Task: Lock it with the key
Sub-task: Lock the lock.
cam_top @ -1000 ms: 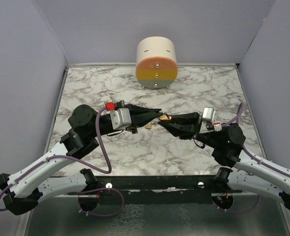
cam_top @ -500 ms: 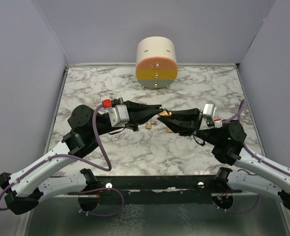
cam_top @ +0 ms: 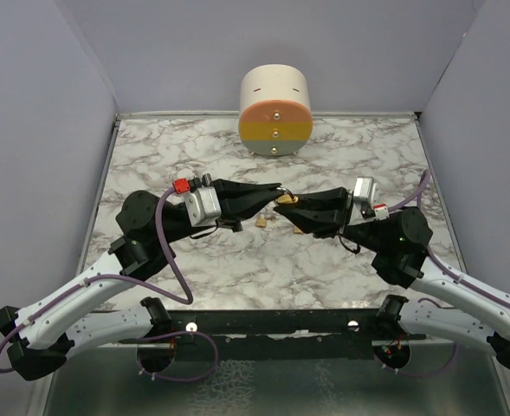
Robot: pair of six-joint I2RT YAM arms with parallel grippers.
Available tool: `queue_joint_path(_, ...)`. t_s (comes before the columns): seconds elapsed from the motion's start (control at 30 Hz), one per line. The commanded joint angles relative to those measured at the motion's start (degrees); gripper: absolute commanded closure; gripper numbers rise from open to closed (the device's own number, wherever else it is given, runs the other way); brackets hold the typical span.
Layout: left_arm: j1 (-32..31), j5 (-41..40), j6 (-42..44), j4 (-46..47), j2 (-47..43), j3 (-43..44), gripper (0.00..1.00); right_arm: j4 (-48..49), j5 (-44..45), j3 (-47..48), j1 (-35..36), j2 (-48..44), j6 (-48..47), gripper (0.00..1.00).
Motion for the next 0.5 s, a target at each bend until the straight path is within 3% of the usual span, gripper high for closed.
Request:
queue_joint_path(0.0, -0.59, -0.74, -1.3, -13.09, 4.76, -3.77, 1.0, 8.25, -12.85, 5.07, 1.87, -0.26, 2.81, 0.98)
queue_joint_path(0.47, -0.56, -1.08, -1.2, -14.17, 5.52, -4.4, 1.0, 11.61, -15.95, 4.77, 1.9, -1.4, 4.32, 0.98)
